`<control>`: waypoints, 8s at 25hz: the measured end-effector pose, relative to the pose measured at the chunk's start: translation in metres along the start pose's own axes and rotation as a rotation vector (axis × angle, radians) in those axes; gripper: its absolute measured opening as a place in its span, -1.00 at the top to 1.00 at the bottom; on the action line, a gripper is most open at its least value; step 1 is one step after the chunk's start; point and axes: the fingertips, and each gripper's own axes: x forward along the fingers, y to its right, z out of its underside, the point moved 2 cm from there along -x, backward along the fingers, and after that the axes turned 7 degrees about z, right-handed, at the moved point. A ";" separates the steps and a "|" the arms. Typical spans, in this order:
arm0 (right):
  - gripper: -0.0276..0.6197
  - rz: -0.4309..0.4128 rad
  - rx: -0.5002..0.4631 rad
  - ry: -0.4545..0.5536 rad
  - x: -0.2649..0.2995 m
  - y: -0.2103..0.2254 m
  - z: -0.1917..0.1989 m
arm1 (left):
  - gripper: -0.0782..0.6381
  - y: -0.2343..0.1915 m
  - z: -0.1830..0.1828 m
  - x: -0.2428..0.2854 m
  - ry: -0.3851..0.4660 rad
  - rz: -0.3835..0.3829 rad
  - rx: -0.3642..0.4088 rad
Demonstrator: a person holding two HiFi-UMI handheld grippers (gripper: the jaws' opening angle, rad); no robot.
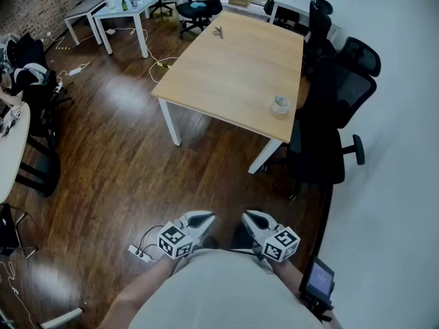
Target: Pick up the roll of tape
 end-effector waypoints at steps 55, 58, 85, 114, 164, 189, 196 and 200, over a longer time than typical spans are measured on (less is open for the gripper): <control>0.90 0.095 0.031 0.046 -0.003 0.303 -0.158 | 0.76 -0.100 -0.167 0.294 -0.036 0.029 0.028; 0.90 0.138 0.050 0.042 0.009 0.316 -0.155 | 0.76 -0.118 -0.156 0.298 -0.061 0.049 0.001; 0.90 0.359 0.030 -0.072 0.109 0.336 -0.183 | 0.76 -0.217 -0.188 0.319 -0.218 0.384 0.034; 0.88 0.060 -0.600 -0.682 0.188 0.504 -0.173 | 0.76 -0.247 -0.197 0.382 -0.093 -0.028 -0.134; 0.62 -0.194 -1.193 -1.157 0.234 0.482 -0.121 | 0.76 -0.261 -0.205 0.307 0.045 -0.232 -0.169; 0.61 -0.136 -0.625 -0.558 0.238 0.402 -0.246 | 0.76 -0.279 -0.225 0.309 0.010 -0.141 -0.082; 0.61 -0.131 -0.434 -0.332 0.231 0.381 -0.294 | 0.76 -0.281 -0.231 0.305 -0.008 -0.125 -0.069; 0.61 -0.134 -0.392 -0.285 0.224 0.376 -0.299 | 0.76 -0.287 -0.231 0.307 -0.036 -0.118 -0.063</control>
